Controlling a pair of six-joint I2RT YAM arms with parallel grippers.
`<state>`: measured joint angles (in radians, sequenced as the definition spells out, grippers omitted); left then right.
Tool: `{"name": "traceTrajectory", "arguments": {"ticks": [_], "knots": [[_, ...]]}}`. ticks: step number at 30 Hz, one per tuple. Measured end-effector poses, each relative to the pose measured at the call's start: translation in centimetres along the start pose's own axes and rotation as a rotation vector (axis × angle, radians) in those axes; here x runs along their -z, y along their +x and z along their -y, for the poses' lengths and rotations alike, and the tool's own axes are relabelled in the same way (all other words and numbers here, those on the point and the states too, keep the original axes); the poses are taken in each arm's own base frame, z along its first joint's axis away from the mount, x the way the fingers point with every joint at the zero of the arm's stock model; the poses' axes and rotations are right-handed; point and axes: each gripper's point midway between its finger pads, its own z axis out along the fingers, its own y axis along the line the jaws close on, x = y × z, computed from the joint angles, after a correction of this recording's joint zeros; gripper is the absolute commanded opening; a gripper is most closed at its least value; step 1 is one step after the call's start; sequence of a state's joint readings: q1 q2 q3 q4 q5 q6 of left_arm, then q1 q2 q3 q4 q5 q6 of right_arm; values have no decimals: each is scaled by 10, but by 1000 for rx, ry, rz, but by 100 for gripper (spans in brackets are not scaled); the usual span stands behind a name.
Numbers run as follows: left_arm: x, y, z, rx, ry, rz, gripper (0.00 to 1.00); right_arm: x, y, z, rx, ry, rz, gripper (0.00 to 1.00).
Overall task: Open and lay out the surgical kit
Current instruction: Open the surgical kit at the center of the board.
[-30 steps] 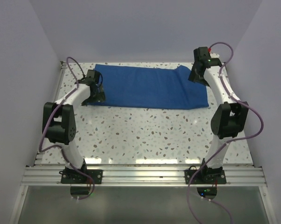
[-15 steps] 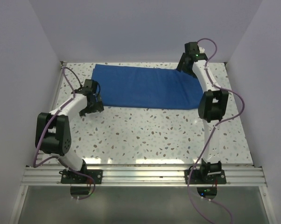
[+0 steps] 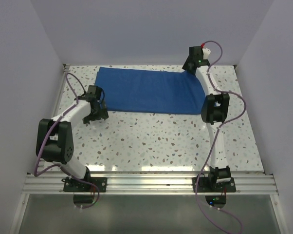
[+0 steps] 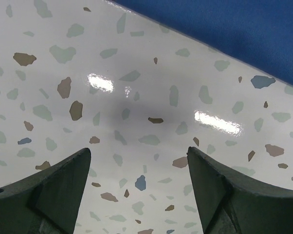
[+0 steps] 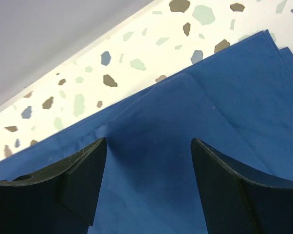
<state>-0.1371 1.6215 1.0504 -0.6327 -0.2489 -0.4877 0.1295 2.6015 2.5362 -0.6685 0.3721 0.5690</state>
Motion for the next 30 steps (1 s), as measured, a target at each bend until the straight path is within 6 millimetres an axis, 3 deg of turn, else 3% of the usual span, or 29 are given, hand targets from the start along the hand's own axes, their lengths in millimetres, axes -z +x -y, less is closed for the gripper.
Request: {"name": "traceTrajectory", "arguments": {"ticks": [2,8,11,12,13,23,27,30], "knots": [[0,-1,1,-2,2,2,84,-8,7,3,6,20,-1,72],[-3,-4,4,-27,12,-3,84,-24,25,2,19,51,-1,53],[-9,-4,6,-39,12,-14,84,-27,32,2,24,59,-6,20],[-11,-4,7,-41,13,-18,84,-27,33,1,26,60,-8,4],[-12,-3,7,-42,14,-21,84,-27,35,1,29,63,-9,0],[-10,-9,12,-47,27,-18,86,-26,32,3,37,73,4,0],[10,-46,19,-27,40,54,88,-12,23,1,49,55,9,0],[35,-90,28,6,68,157,89,18,9,-3,56,18,12,0]]}}
